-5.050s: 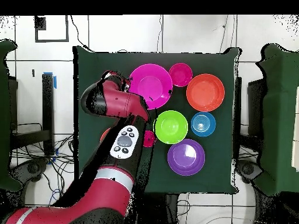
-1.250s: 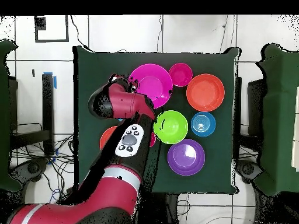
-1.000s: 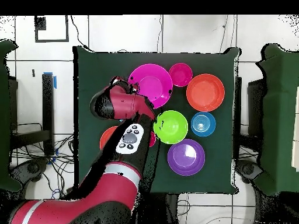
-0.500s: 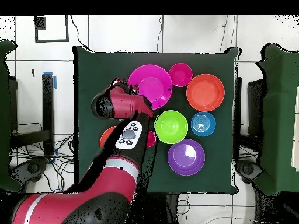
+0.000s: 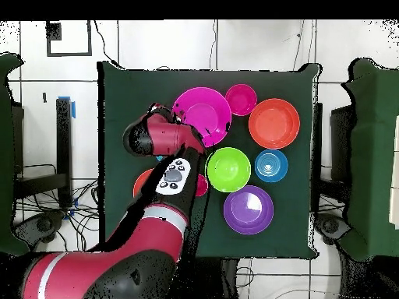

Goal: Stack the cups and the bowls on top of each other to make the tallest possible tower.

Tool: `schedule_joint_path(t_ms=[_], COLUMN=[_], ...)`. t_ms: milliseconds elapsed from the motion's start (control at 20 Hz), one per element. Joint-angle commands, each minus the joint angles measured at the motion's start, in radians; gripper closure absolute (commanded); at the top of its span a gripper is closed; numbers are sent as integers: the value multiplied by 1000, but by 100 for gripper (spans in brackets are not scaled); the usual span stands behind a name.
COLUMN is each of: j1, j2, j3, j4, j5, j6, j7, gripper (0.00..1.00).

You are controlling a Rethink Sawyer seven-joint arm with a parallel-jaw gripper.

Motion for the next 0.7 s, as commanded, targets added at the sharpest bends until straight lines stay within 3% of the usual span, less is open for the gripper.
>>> schedule_joint_path(t_ms=[50,500,550,700], j1=[-35,-34,-36,-36], j2=[-46,-38,-40,-37], j3=[141,129,133,132], j4=[26,40,40,34], j5=[-93,-117,-122,-128], j6=[116,113,122,122], j7=[-48,-49,-53,-53], gripper=[0,0,100,100])
